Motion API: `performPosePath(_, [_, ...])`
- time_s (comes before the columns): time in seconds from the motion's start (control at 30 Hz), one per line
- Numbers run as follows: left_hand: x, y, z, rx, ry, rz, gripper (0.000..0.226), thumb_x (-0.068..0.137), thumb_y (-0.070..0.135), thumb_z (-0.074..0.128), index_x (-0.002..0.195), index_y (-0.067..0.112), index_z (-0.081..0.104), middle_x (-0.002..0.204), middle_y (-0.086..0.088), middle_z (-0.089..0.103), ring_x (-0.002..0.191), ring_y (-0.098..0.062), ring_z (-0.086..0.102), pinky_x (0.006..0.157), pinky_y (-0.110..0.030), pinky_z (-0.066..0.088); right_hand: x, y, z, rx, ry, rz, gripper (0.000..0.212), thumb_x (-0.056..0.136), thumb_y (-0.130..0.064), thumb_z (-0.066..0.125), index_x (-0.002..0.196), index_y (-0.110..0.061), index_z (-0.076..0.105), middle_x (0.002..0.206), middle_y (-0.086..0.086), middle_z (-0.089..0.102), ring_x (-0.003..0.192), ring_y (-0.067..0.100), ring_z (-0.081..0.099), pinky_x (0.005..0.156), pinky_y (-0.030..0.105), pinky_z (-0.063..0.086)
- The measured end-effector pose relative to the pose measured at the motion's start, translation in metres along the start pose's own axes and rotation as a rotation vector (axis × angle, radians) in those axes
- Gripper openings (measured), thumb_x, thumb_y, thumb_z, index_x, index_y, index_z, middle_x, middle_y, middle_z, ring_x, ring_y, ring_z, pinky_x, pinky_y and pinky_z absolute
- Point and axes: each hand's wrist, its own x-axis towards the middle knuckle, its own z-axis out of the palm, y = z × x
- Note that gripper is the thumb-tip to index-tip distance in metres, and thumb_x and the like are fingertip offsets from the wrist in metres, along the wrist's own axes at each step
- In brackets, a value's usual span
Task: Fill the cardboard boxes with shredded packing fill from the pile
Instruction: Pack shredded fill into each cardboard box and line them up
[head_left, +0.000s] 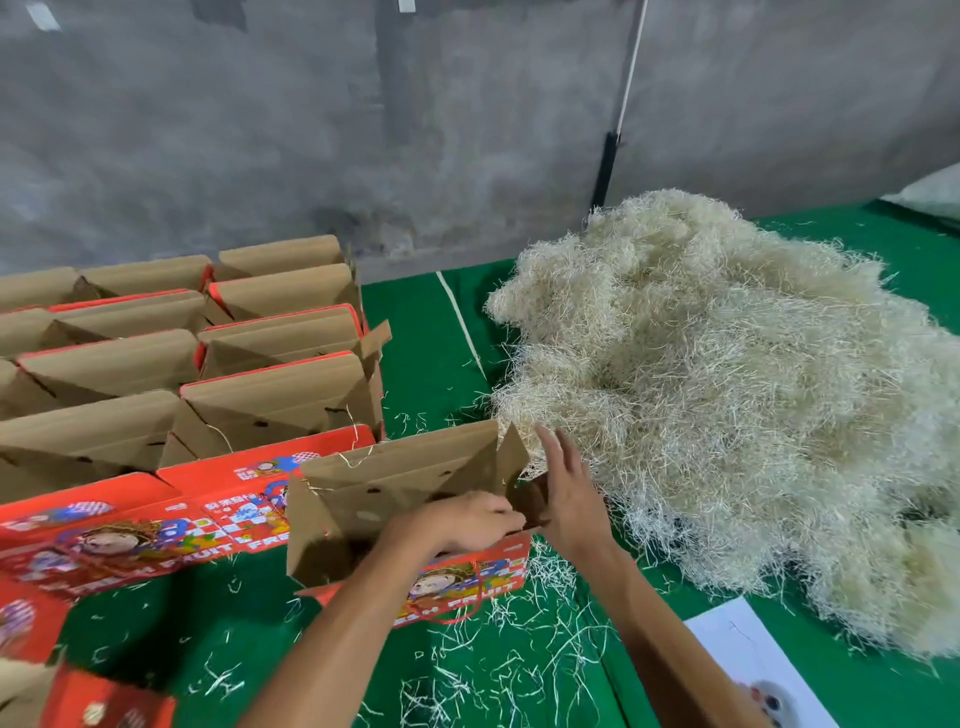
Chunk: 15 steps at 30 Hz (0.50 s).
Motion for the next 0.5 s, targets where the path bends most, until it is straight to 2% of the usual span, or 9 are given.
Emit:
performPosePath(0.03, [0.001,-0.003,0.006,0.018,0.001,-0.019,0.05,0.087,0.072,0.038,0.098,0.029,0.06,0.113,0.001,0.062,0.096,-0.019,0.058,0.071,-0.032,0.039,0.0,-0.002,0.003,-0.056,0.031,-0.118,0.095,0.087,0.001,0.058,0.159,-0.033,0.006,0.168,0.005,0.006,0.141,0.036,0.036,0.095,0.046,0.055])
performPosePath(0.1, [0.003,-0.01,0.019,0.029,0.03,-0.023,0.056,0.081,0.079,0.035,0.084,0.027,0.055,0.112,-0.005,0.062,0.092,-0.019,0.058,0.067,-0.032,0.037,0.005,0.003,0.011,-0.112,0.027,-0.229,0.073,0.098,-0.015,0.05,0.159,-0.033,0.015,0.168,-0.003,-0.005,0.147,0.036,0.026,0.105,0.049,0.049])
performPosePath(0.13, [0.004,-0.013,0.026,0.024,0.054,-0.024,0.058,0.081,0.081,0.033,0.079,0.026,0.053,0.112,-0.007,0.063,0.094,-0.022,0.059,0.069,-0.032,0.038,0.007,0.006,0.016,-0.105,-0.004,-0.212,0.061,0.104,-0.028,0.044,0.159,-0.032,0.017,0.168,-0.004,-0.007,0.15,0.034,0.021,0.108,0.051,0.046])
performPosePath(0.2, [0.003,-0.018,0.04,0.027,0.128,-0.04,0.063,0.084,0.081,0.026,0.084,0.025,0.056,0.115,-0.009,0.065,0.104,-0.029,0.061,0.084,-0.037,0.046,0.01,0.016,0.025,-0.066,-0.093,-0.114,0.056,0.107,-0.047,0.027,0.159,-0.034,0.015,0.168,-0.001,-0.007,0.153,0.03,0.006,0.11,0.052,0.04])
performPosePath(0.27, [0.003,-0.022,0.054,0.103,0.298,-0.026,0.066,0.091,0.076,0.021,0.095,0.026,0.064,0.112,-0.009,0.069,0.105,-0.032,0.064,0.092,-0.043,0.048,0.01,0.024,0.037,-0.06,-0.183,-0.116,0.059,0.105,-0.051,0.011,0.157,-0.027,0.024,0.168,0.008,0.006,0.153,0.034,-0.002,0.114,0.054,0.033])
performPosePath(0.3, [0.004,-0.024,0.06,0.171,0.419,-0.01,0.066,0.094,0.071,0.02,0.095,0.024,0.066,0.105,-0.008,0.072,0.1,-0.032,0.066,0.089,-0.041,0.05,0.01,0.027,0.043,-0.046,-0.218,-0.14,0.06,0.107,-0.045,0.008,0.151,-0.018,0.038,0.164,0.014,0.023,0.153,0.038,0.003,0.12,0.053,0.023])
performPosePath(0.37, [0.008,-0.025,0.068,0.304,0.643,-0.003,0.064,0.099,0.062,0.022,0.088,0.02,0.069,0.087,-0.004,0.074,0.083,-0.027,0.07,0.073,-0.033,0.05,0.008,0.029,0.054,0.131,-0.292,-0.063,0.055,0.11,-0.039,0.015,0.135,-0.014,0.056,0.146,0.012,0.052,0.151,0.031,0.023,0.124,0.036,0.003])
performPosePath(0.43, [0.012,-0.021,0.074,0.401,0.796,0.002,0.059,0.1,0.054,0.028,0.073,0.022,0.069,0.071,0.006,0.072,0.062,-0.013,0.068,0.056,-0.025,0.041,0.005,0.026,0.055,0.379,-0.327,0.099,0.05,0.108,-0.048,0.024,0.136,-0.025,0.059,0.141,0.005,0.058,0.145,0.022,0.037,0.118,0.024,0.018])
performPosePath(0.5, [0.015,-0.014,0.075,0.403,0.91,0.025,0.046,0.097,0.046,0.039,0.059,0.026,0.057,0.06,0.014,0.065,0.051,-0.003,0.059,0.051,-0.02,0.039,0.007,0.025,0.054,0.572,-0.393,0.179,0.048,0.107,-0.05,0.028,0.137,-0.03,0.058,0.135,0.001,0.063,0.131,0.018,0.053,0.111,0.025,0.036])
